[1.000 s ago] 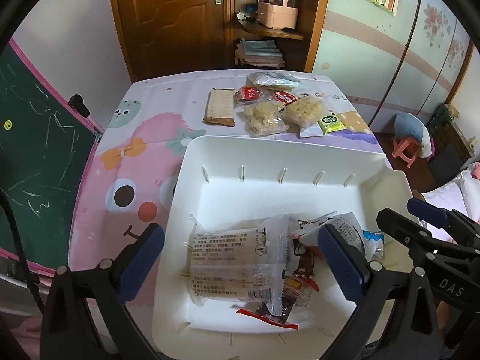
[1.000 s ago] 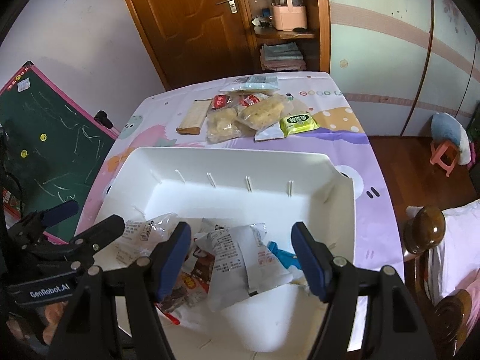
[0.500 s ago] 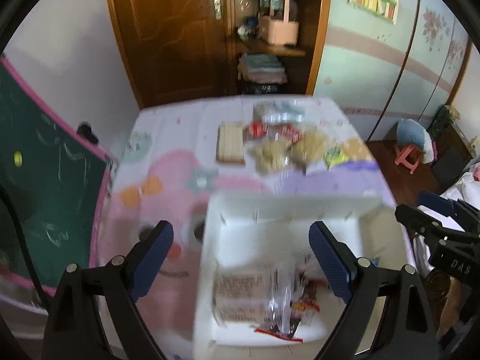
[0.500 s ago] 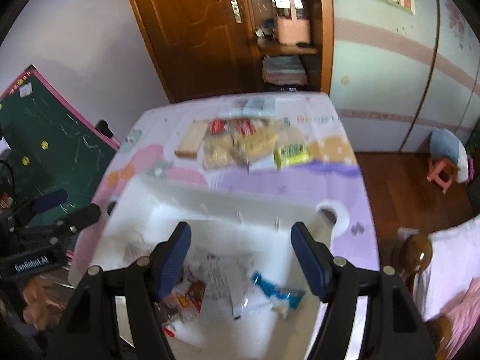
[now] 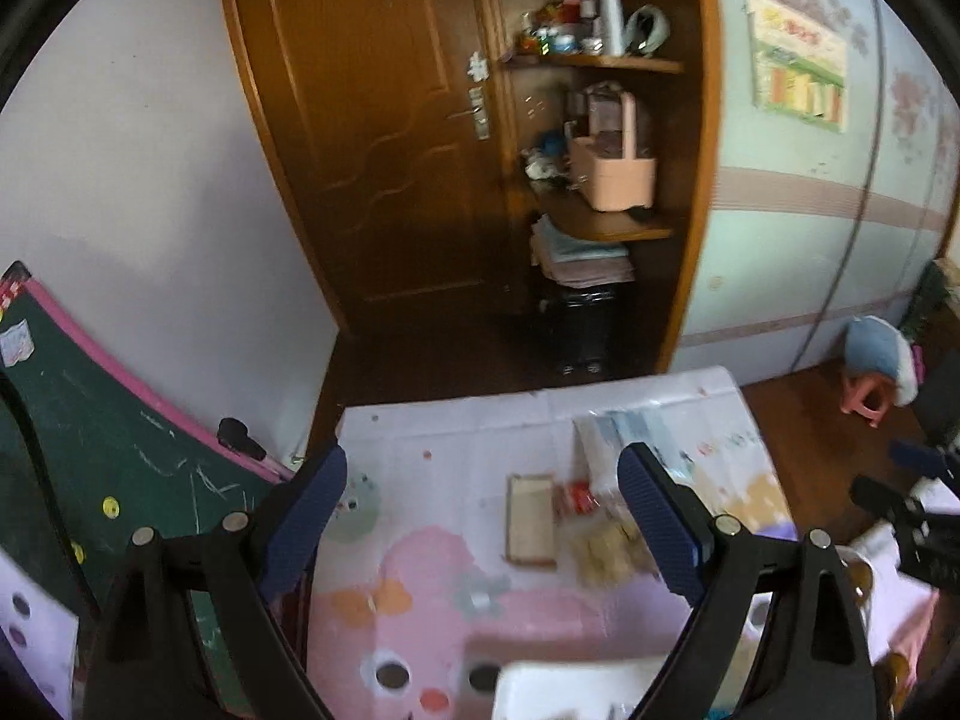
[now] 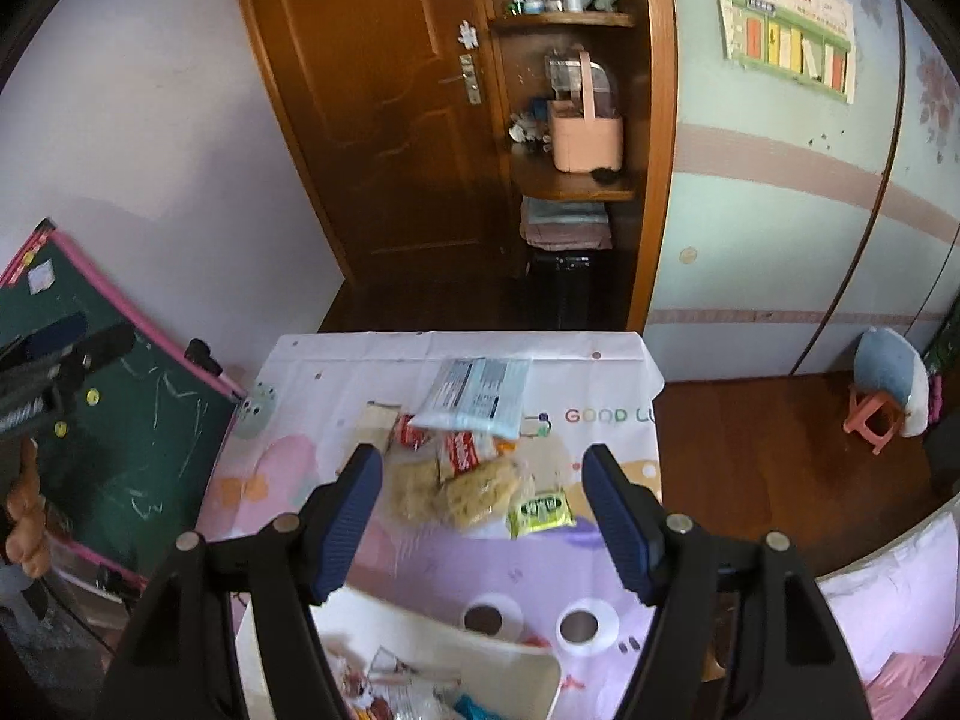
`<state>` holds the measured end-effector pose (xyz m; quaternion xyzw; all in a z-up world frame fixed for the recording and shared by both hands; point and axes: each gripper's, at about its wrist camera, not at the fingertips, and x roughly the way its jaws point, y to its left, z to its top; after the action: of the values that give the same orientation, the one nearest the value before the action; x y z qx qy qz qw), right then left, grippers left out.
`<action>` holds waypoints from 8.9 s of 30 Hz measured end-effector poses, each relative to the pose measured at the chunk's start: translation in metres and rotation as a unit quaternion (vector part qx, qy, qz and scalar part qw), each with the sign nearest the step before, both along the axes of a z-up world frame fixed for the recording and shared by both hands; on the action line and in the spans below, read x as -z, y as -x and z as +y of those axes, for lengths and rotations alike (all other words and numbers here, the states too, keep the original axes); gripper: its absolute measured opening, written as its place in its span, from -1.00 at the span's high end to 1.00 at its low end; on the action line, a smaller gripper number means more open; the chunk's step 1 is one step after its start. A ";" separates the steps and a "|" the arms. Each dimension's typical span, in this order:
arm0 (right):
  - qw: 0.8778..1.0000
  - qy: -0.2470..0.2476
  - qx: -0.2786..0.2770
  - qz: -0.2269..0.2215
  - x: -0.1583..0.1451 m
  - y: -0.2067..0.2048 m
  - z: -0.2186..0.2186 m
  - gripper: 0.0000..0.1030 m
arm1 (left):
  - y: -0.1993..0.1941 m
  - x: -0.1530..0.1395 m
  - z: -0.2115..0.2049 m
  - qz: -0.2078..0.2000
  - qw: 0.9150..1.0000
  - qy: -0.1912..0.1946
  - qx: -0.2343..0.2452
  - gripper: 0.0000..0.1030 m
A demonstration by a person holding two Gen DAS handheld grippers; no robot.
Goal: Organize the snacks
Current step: 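Grasp brown-edged bread slice bag with left gripper while right grasps clear bread bag, then carry both bread bags over the white tray, then open both grippers to drop the bread bags into the tray, then reach both grippers to the pile, left grasping clear crumbly snack bag, then lift crumbly snack bag with left gripper while right grasps green packet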
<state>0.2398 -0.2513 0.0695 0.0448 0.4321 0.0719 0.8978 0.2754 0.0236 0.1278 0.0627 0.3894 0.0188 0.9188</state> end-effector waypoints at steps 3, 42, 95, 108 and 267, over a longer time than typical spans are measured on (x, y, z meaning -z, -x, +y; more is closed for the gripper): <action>0.999 0.007 0.003 0.037 0.030 -0.036 0.004 -0.35 | -0.050 0.036 0.001 0.030 0.999 -0.007 -0.009 -0.77; 0.971 -0.099 -0.013 0.215 0.237 -0.102 0.037 0.27 | -0.132 0.346 0.013 0.294 0.950 0.083 -0.063 -0.02; 0.997 -0.046 -0.049 0.049 0.148 0.216 0.078 0.30 | 0.230 0.202 -0.010 0.111 0.981 0.143 0.075 -0.04; 0.996 -0.028 -0.034 0.072 0.159 0.210 0.078 0.39 | 0.231 0.197 -0.017 0.091 0.985 0.129 0.074 -0.59; 0.994 -0.071 -0.087 0.005 0.059 0.161 0.038 0.67 | 0.174 0.094 0.008 0.052 0.989 0.109 0.083 0.29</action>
<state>0.0784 -0.2132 0.0109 0.0713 0.4326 0.1803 0.8805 0.1016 0.0317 0.0341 -0.0049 0.4300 -0.1034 0.8969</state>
